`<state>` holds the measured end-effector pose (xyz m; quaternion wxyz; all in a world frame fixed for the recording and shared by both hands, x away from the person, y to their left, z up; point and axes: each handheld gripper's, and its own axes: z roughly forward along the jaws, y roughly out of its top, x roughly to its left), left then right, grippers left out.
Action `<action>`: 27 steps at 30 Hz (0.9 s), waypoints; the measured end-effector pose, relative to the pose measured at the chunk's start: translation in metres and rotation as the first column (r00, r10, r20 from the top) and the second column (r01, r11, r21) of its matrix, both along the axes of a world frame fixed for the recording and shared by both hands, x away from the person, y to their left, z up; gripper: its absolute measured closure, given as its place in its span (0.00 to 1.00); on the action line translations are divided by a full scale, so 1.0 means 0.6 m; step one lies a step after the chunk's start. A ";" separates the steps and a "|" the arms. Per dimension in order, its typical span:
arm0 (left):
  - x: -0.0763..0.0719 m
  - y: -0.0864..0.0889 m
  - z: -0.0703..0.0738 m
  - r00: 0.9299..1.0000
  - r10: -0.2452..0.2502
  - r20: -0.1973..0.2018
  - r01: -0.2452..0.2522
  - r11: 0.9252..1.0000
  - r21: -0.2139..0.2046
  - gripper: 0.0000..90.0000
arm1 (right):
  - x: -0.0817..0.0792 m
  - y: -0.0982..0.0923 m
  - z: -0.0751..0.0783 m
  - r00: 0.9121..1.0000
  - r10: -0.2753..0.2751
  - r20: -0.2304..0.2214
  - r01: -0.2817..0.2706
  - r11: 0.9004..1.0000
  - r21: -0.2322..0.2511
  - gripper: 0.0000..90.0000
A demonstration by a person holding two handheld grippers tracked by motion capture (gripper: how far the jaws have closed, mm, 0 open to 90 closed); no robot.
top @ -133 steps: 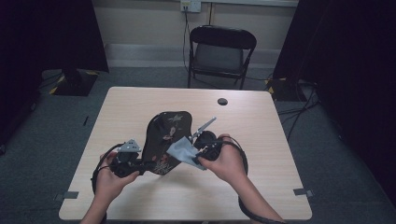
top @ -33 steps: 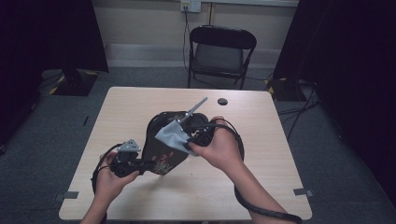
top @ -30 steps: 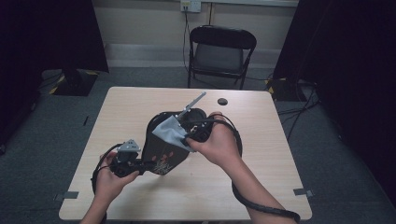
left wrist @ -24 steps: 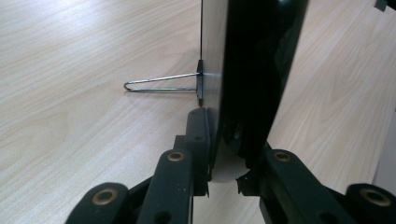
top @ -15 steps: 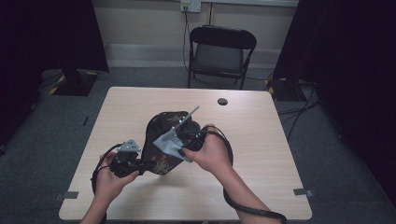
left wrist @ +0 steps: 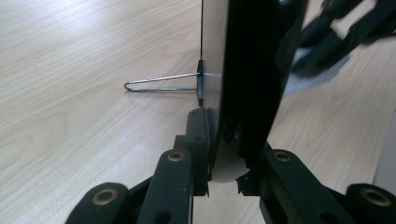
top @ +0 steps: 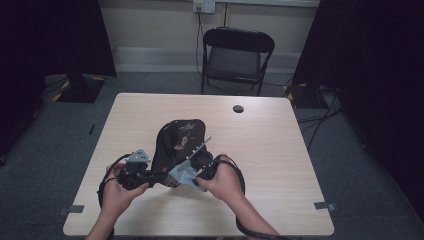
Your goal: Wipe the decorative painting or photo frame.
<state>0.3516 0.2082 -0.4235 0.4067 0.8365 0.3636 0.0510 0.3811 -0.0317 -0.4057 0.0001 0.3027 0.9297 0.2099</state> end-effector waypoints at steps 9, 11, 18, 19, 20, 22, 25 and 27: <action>0.000 0.001 -0.001 1.000 0.001 -0.002 -0.001 1.000 -0.005 0.87 | -0.014 -0.009 -0.073 0.998 0.002 -0.069 -0.004 1.000 -0.031 0.90; 0.000 0.001 -0.001 1.000 0.001 -0.001 -0.001 1.000 -0.005 0.87 | -0.014 -0.011 -0.073 0.998 0.002 -0.070 -0.004 1.000 -0.030 0.90; 0.000 0.001 -0.001 1.000 0.002 -0.004 -0.002 1.000 -0.007 0.87 | -0.013 -0.024 -0.025 1.000 0.007 -0.030 -0.007 1.000 -0.005 0.90; 0.000 0.001 -0.001 1.000 0.001 -0.004 -0.001 1.000 -0.006 0.87 | -0.012 -0.026 -0.011 1.000 0.011 -0.019 -0.011 1.000 0.002 0.90; 0.000 0.001 -0.001 1.000 0.003 -0.006 -0.003 1.000 -0.008 0.87 | -0.012 -0.027 0.001 1.000 0.012 -0.009 -0.012 1.000 0.011 0.90; 0.000 0.001 -0.001 1.000 0.001 -0.006 -0.001 1.000 -0.008 0.87 | -0.013 -0.029 0.026 1.000 0.019 0.007 -0.019 1.000 0.019 0.90; 0.000 0.002 -0.002 1.000 0.003 -0.009 -0.003 1.000 -0.015 0.87 | -0.013 -0.033 0.066 0.999 0.018 0.044 -0.019 1.000 0.022 0.90; 0.000 0.002 -0.002 1.000 0.005 -0.009 -0.005 1.000 -0.015 0.87 | -0.012 -0.035 0.089 0.998 0.017 0.065 -0.019 0.999 0.030 0.90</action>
